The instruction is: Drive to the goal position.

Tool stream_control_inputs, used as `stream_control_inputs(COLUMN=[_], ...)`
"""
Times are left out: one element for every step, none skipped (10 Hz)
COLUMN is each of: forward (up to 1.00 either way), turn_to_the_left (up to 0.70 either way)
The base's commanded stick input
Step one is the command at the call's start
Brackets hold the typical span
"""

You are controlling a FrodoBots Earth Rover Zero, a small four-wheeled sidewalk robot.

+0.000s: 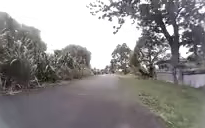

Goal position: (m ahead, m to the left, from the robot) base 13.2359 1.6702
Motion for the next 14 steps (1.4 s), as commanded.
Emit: stream_control_inputs(forward=[0.85, 0.85, 0.85, 0.85, 0.85, 0.85, 0.85, 0.85, 0.85, 0.85, 0.85, 0.85, 0.85, 0.85], turn_to_the_left=[-0.26, -0.03, 0.0, 0.0, 0.0, 0.0, 0.0, 0.0, 0.0, 0.0, 0.0, 0.0, 0.0, 0.0])
